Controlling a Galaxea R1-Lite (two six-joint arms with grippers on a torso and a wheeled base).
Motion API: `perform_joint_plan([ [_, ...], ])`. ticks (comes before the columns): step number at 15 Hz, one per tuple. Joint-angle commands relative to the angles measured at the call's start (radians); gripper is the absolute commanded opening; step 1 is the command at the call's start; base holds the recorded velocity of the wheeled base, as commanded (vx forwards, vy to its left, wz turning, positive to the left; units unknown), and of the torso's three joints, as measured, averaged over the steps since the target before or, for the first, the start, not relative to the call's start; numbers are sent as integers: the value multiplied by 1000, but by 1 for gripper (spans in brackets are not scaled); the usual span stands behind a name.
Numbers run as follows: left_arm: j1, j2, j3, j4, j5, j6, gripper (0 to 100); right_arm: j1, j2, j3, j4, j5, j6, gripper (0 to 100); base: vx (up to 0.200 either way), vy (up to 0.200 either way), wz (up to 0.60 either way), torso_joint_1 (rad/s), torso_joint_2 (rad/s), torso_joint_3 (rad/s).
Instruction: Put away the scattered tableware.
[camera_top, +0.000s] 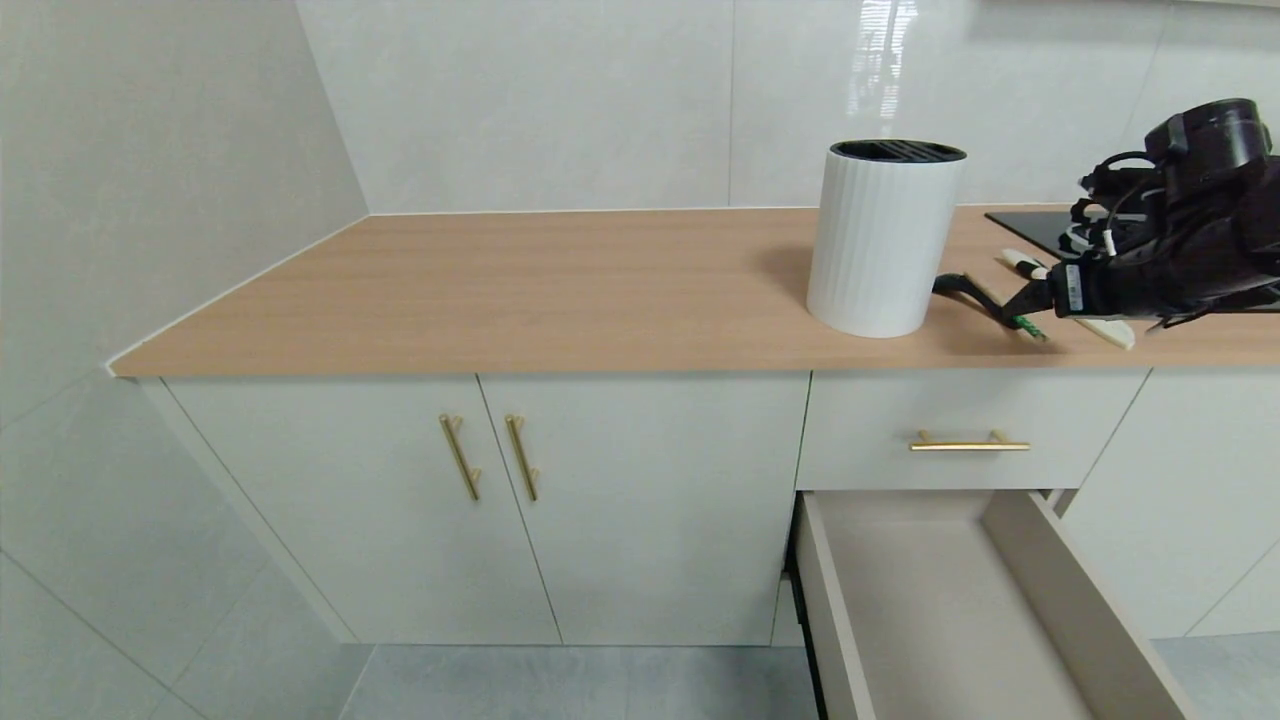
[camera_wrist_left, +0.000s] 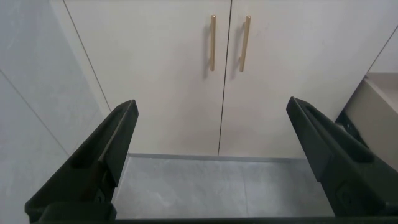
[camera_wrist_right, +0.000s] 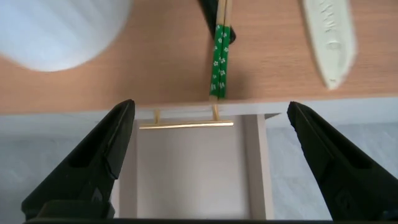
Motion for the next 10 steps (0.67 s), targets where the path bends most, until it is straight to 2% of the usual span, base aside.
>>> perform_joint_plan([
  [1,0,1,0,0,0,0,100,1,78,-19,-14,-29,0,100,0,0,0,0,0,0],
  [10,0,1,0,0,0,0,100,-2,144,-24,-146,-38,2,100,0,0,0,0,0,0],
])
